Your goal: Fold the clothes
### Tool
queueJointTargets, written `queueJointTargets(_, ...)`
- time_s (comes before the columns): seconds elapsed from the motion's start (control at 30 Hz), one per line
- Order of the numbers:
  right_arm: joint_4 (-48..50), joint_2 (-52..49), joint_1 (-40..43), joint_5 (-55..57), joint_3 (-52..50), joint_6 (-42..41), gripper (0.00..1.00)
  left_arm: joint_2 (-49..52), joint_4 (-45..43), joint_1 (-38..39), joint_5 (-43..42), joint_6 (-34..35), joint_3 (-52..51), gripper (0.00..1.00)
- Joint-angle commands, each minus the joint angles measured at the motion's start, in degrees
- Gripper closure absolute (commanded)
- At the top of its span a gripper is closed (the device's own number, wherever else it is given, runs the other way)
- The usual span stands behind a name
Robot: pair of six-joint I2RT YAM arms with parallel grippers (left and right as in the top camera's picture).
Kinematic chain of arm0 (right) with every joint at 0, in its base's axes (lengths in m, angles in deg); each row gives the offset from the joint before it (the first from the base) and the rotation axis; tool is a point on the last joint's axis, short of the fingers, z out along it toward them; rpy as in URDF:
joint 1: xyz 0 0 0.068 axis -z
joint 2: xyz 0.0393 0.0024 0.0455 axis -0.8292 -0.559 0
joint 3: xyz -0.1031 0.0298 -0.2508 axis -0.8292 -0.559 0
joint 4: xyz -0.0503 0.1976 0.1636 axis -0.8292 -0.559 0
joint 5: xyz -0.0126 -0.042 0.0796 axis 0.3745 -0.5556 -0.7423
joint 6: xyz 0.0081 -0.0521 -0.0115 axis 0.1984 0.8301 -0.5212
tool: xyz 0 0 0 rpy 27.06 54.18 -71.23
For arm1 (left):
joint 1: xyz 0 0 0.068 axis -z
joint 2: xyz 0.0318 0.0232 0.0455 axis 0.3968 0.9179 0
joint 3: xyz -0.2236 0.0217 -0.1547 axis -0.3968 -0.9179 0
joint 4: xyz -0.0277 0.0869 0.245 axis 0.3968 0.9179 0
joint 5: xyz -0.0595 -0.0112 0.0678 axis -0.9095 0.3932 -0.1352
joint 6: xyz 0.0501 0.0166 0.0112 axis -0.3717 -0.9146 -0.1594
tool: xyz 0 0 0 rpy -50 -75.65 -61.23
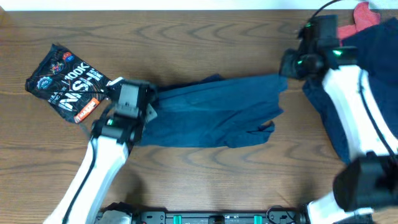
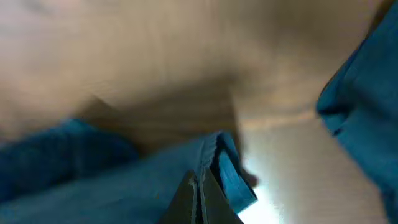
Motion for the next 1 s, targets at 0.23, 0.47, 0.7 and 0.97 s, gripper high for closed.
queueJointTargets(0.23,-0.2,-11.5,-3.8,3.5,1.0,-4.3,0.99,11.6,-3.9,-2.5,2.9,0.5,-0.7,0.91)
queueJointTargets(0.47,-0.3,-3.8,-2.4,4.2,2.8,-5.1,0.99,6.3,-4.0,-2.5,-3.0,-7.6,2.4,0.94)
queueJointTargets(0.7,-2.9,12.8,3.4,4.2,11.6,-5.3,0.99,-7.1,-3.8,-2.5,-11.9,-18.4,16.8,0.94)
queueJointTargets(0.97,-7.0,30.1,11.1,6.1,24.1,-2.7,0.99,-20.0,-1.4,-2.5,-12.1,-18.9,32.2,0.94)
